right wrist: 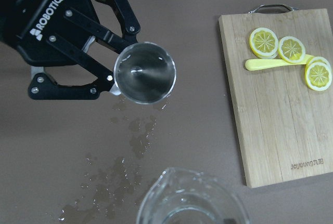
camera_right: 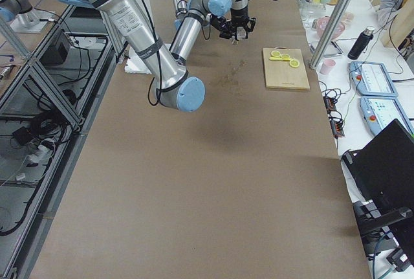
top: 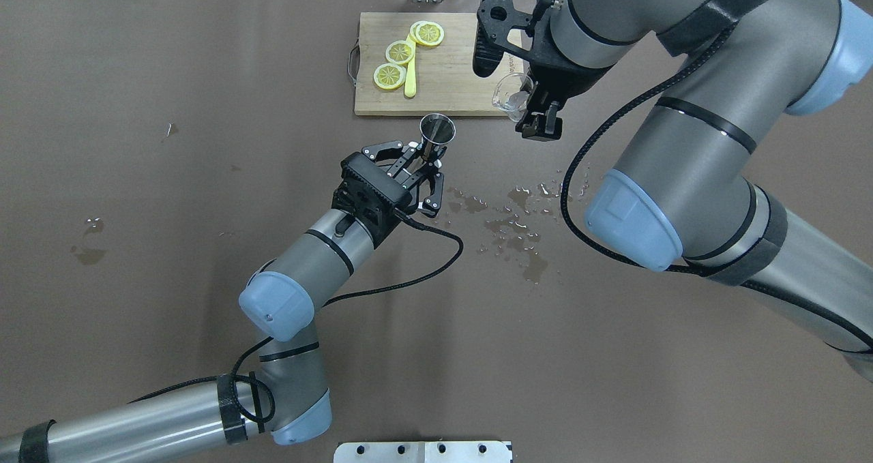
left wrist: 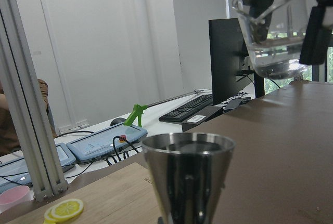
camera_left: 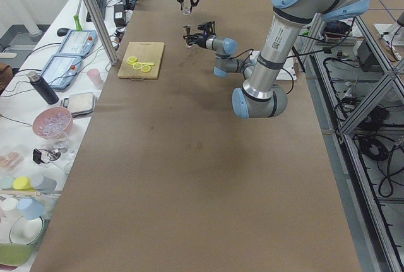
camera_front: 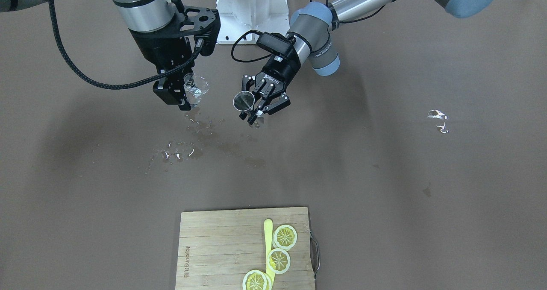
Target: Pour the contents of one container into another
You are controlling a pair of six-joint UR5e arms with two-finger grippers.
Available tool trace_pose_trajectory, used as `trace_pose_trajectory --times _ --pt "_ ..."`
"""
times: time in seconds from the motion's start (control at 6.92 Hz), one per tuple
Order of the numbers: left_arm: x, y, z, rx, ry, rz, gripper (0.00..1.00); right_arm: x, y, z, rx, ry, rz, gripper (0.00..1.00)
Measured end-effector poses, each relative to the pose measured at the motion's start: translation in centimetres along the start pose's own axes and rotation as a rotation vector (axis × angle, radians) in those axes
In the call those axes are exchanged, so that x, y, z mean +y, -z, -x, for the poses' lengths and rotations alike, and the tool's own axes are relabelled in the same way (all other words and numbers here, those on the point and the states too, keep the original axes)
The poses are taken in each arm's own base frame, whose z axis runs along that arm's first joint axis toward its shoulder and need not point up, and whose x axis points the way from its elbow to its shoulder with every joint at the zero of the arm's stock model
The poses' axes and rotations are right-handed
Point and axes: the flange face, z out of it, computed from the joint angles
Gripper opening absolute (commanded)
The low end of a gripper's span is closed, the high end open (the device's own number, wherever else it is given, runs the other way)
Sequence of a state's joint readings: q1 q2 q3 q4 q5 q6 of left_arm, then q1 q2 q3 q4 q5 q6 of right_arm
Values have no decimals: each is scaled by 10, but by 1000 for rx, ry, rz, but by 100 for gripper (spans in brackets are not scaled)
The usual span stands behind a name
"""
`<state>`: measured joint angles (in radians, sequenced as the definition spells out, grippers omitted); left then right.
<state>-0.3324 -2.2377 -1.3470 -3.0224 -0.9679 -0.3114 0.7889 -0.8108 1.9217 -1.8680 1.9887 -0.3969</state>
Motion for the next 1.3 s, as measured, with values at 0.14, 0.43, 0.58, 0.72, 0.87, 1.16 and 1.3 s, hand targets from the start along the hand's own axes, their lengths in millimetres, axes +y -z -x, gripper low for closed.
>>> trace_pose_trajectory --times 0.14,0.43,0.58,0.72,0.87,1.16,1.3 --pt "1 1 0 3 4 -4 0 -7 -3 1 -4 4 23 0" --pt "3 5 -5 11 9 -3 0 -19 -16 11 19 52 72 0" --pt "4 5 -7 13 9 -2 0 -27 -20 14 16 64 86 0" --pt "5 6 -7 14 9 0 0 -32 -23 17 10 68 93 0" --pt "5 6 -8 13 9 0 0 -34 -25 18 6 69 97 0" --pt "5 6 -7 9 9 -1 0 -37 -28 18 -4 66 113 0" --pt "5 6 -8 9 10 -2 0 -38 -29 18 -11 61 126 0"
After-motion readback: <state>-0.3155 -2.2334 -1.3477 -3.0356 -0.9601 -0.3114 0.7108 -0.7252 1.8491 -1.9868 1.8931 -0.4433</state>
